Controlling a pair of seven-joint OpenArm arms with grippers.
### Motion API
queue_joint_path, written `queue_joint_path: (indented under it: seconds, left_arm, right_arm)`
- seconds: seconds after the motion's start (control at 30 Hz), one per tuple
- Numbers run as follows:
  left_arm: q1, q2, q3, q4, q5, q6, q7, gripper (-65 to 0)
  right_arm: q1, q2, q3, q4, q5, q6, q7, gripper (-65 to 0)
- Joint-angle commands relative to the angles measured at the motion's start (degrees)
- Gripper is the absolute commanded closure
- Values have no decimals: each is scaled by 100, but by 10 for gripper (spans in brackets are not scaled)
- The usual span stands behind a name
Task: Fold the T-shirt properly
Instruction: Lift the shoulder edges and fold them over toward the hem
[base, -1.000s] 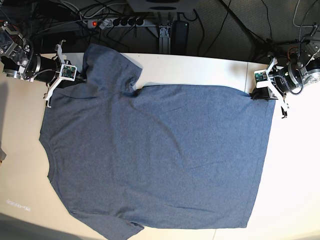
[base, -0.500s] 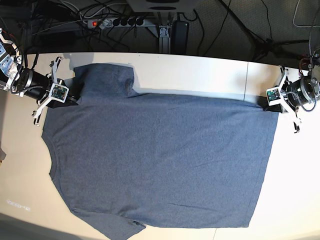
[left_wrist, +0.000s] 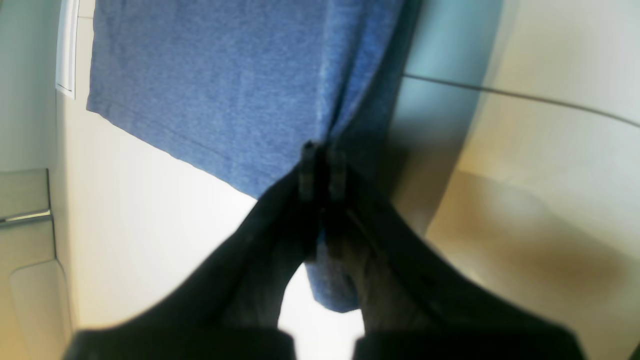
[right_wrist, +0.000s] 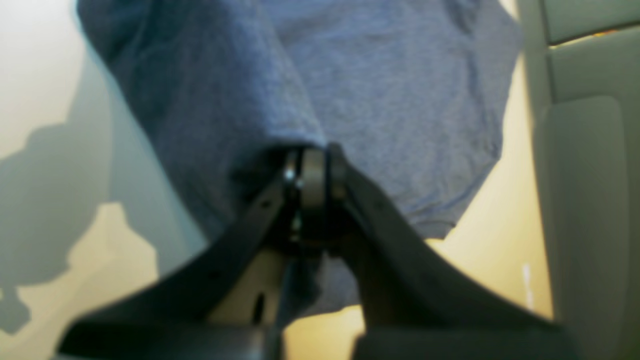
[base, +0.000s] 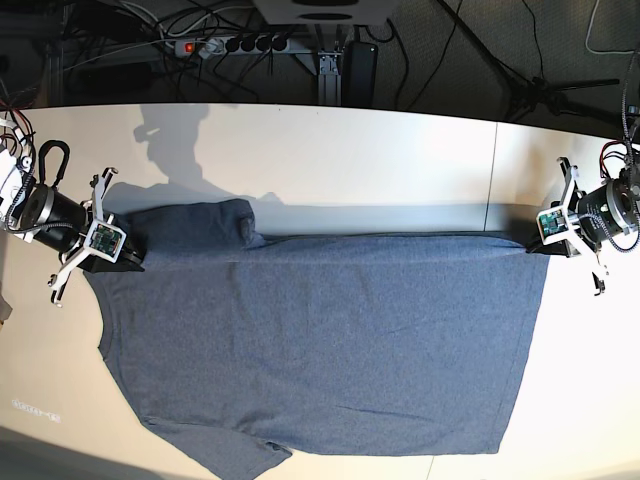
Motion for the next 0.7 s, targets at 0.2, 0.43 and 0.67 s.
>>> queue_joint_path:
  seconds: [0.2,0.43,0.67]
  left_arm:
    - [-765,234,39,-522,-31,-142,-50,0]
    - [-1606,315,1010,-1099,175,-144,-87,0]
    - [-2382,654,1486,-1961,293,-101,-92,0]
  right_arm:
    - [376,-214,44,-466,35,433,70,0]
    - [796,-535,-2,-914,39,503,72,0]
    - [1362,-723,-522,-1471,7,503,72,0]
